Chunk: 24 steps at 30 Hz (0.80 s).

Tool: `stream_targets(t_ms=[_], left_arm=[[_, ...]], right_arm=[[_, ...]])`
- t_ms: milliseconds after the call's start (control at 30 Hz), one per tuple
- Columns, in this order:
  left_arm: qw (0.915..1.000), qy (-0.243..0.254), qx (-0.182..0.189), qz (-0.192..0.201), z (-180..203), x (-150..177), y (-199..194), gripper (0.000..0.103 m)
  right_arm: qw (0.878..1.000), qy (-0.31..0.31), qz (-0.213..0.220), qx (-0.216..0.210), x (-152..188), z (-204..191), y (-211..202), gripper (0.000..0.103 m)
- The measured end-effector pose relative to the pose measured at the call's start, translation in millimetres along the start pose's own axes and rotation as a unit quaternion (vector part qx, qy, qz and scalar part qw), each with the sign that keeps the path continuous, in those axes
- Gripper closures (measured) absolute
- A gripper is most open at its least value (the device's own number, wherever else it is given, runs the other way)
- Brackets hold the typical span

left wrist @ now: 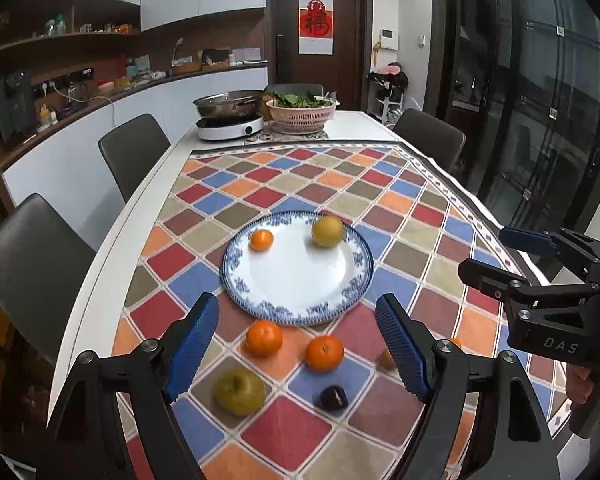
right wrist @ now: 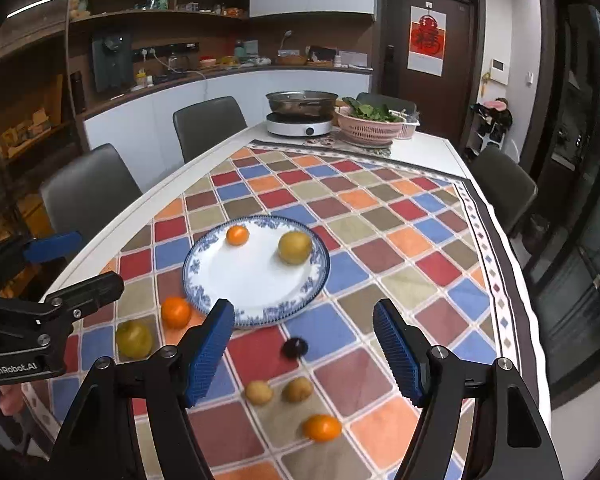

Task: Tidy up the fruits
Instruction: 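Open both tools and withdraw them from the plate, then grasp the dark plum with the left tool while the right tool grasps a tangerine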

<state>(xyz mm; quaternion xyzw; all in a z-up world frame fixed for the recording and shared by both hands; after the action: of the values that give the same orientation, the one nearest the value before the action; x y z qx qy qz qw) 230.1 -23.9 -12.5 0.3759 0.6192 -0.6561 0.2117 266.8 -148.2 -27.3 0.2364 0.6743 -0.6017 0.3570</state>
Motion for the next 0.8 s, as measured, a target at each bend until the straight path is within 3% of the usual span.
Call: stream_targets(t_ms=[267,800], left_arm=[[0.9998,0.013,-0.005,-0.011,12,30,0,0.022],[0.9950,0.022,0.022,-0.095,27,92,49,0.023]], right_arm=[[0.999,0.025,-0.024,0.006,40,10,-2,0.031],[0.994,0.045,-0.093,0.030,105,23,28,0.031]])
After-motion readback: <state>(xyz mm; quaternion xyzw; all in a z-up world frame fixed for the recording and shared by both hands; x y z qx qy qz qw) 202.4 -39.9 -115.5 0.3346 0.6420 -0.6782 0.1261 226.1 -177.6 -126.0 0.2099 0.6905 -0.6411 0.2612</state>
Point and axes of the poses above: each gripper's, at about its wrist camera, not at the fingertips, and y roughly the way its jaws point, z to its right, x to its underside, the point moved 9 cm from there along y, roughly the way its jaws point, and after that the axes turned 3 degrees about y, right-handed, at the moved point
